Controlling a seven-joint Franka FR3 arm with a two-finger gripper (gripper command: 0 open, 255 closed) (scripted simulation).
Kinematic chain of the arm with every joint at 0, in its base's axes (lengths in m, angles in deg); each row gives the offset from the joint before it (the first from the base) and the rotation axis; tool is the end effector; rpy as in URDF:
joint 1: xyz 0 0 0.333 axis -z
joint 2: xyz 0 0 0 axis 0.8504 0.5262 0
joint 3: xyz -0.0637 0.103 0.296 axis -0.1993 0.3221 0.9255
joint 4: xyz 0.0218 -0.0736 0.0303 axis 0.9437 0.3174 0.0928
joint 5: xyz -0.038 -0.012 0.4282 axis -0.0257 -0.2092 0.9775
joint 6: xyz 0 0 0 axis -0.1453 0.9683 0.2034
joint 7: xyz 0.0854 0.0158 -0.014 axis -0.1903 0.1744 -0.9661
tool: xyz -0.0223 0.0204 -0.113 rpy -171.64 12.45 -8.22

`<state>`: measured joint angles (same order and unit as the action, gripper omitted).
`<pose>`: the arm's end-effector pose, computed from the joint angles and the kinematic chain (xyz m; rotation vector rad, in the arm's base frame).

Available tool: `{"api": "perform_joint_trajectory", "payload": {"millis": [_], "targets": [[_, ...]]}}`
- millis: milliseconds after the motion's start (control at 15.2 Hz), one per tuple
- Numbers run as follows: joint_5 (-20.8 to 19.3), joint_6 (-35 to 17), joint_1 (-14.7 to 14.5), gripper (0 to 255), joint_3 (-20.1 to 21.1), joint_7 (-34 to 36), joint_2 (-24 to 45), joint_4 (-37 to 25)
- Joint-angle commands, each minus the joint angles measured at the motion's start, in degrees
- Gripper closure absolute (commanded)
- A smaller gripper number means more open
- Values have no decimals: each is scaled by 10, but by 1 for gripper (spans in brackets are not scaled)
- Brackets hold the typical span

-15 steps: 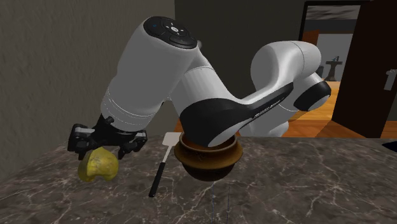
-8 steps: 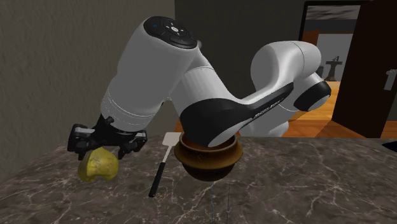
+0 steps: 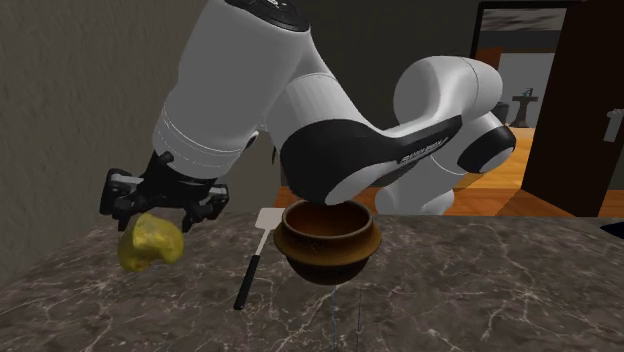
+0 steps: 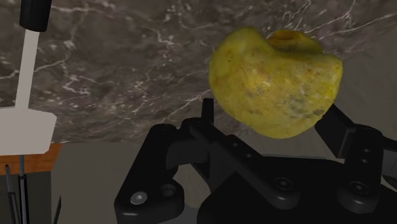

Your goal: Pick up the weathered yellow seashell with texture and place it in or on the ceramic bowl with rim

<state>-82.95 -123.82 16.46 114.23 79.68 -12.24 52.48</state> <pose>0.5177 0.4492 0.5805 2.4818 -1.5535 1.1148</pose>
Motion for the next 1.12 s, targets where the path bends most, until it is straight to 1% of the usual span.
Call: {"api": "perform_joint_trajectory", "payload": {"millis": [0,330,594,1056], "targets": [[0,13,5,255,0,-5,1,-16],[4,48,26,255,6,-21,2,-64],[9,79,49,255,13,-35,1,-107],[25,138,103,255,31,-61,-8,-199]]}}
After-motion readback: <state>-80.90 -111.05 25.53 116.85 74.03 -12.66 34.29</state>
